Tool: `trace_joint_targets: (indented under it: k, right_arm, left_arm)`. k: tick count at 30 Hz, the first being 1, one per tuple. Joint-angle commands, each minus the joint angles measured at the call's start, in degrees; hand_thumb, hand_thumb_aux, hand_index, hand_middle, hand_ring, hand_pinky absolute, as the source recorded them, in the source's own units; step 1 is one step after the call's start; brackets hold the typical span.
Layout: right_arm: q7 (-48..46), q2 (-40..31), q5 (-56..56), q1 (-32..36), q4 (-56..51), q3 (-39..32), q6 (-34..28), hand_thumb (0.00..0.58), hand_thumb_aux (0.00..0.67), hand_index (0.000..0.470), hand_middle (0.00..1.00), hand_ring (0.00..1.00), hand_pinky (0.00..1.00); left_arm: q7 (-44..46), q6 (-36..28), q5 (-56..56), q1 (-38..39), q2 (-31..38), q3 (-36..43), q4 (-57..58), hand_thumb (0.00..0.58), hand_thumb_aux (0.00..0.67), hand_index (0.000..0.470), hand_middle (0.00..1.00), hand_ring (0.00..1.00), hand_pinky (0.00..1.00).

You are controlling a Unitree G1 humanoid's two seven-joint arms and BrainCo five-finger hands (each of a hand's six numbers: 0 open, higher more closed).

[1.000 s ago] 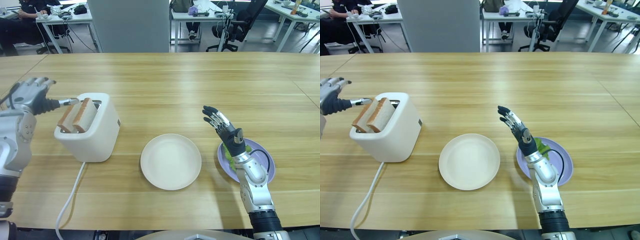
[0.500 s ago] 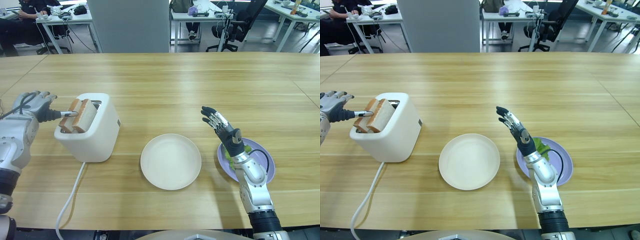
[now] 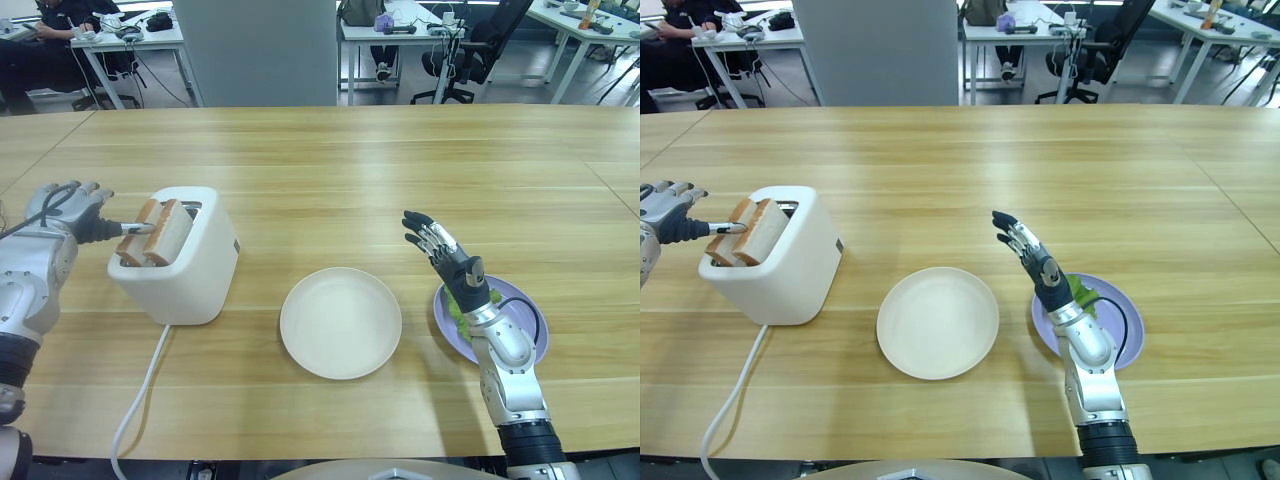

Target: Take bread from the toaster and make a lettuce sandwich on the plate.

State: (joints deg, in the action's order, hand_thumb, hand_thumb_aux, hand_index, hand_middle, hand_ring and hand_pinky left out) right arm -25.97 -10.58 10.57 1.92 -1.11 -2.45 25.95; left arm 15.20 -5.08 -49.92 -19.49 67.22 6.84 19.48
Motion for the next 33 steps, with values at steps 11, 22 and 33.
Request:
trace_joint_targets:
  k: [11, 22, 33]
  right_arm:
    - [0.54, 0.08, -0.5, -0.43, 0.87, -0.46, -0.93, 0.0, 0.0, 0.0, 0.0, 0.0, 0.0]
    - [0.53, 0.01, -0.75, -0.49, 1.2, -0.74, -1.0, 0.0, 0.0, 0.0, 0.0, 0.0, 0.0]
    - [0.72, -0.09, -1.05, -0.75, 1.52, -0.75, -0.88, 0.0, 0.0, 0.0, 0.0, 0.0, 0.0]
  left_arm:
    - [2.8, 2.44, -0.85, 2.39, 2.04, 1.4, 0.46, 0.0, 0.0, 0.0, 0.0, 0.0, 0.0]
    - [4.48, 2.68, 2.26, 2.2, -4.43, 1.91, -1.67, 0.0, 0.0, 0.0, 0.0, 0.0, 0.0]
    - [1.58, 0.2, 4.34, 2.39, -8.56, -0.77, -4.02, 0.261, 0.173, 0.119, 0.0, 0.0, 0.0]
